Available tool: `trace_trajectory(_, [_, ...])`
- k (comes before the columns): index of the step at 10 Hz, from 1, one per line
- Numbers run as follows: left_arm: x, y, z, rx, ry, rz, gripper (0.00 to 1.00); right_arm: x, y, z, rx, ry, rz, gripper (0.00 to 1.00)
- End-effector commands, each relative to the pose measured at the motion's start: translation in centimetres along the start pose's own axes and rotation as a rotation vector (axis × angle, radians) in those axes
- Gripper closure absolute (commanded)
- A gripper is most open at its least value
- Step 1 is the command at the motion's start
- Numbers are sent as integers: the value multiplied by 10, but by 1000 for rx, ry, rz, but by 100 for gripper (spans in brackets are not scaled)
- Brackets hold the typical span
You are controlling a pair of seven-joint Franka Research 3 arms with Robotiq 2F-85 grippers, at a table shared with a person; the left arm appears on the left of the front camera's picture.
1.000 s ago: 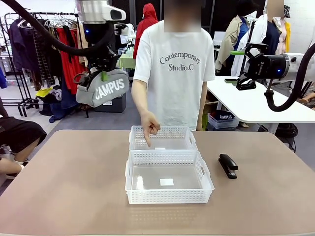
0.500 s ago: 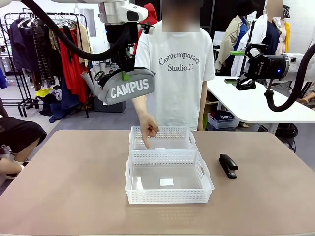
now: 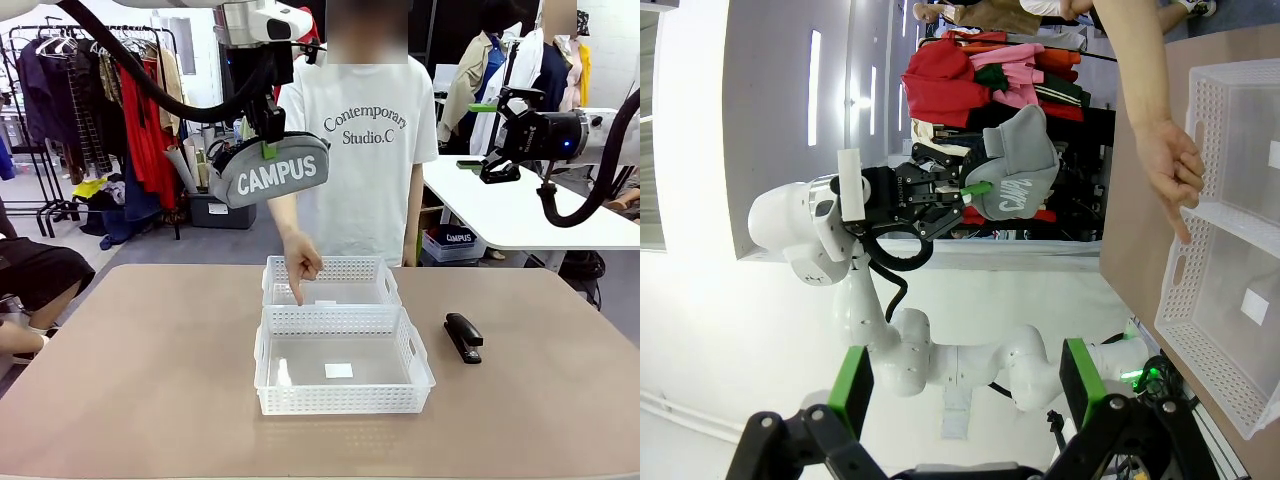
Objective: Distribute items into two baskets.
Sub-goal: Move the picked Pencil pouch towards the Organizing basket indicated by the person, stopping as directed.
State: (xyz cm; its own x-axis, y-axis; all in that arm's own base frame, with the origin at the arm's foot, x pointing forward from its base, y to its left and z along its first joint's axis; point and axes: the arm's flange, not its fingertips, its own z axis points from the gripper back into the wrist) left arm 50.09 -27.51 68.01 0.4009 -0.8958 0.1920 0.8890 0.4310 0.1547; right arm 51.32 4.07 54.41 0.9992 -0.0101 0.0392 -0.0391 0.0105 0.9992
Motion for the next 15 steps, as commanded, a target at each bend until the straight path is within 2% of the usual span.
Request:
trace_trajectory(1, [-5, -2, 1, 3, 3, 2, 100, 0, 2, 1, 0, -1, 3, 0])
trace_trajectory(2, [0, 0, 0, 0, 0, 0, 100, 0, 2, 1, 0, -1, 3, 0])
trace_trajectory(3, [10, -7, -9, -31, 26, -69, 100, 0, 2, 1, 0, -1, 3, 0])
trace_trajectory(6, [47, -24, -40, -71, 10, -247, 100, 0, 2, 1, 0, -1, 3, 0])
trace_trajectory(9, [67, -35, -68, -87, 11, -359, 100, 0, 2, 1, 0, -1, 3, 0])
trace_trajectory(15, [78, -40, -74, -116, 1, -410, 100, 0, 2, 1, 0, -1, 3, 0])
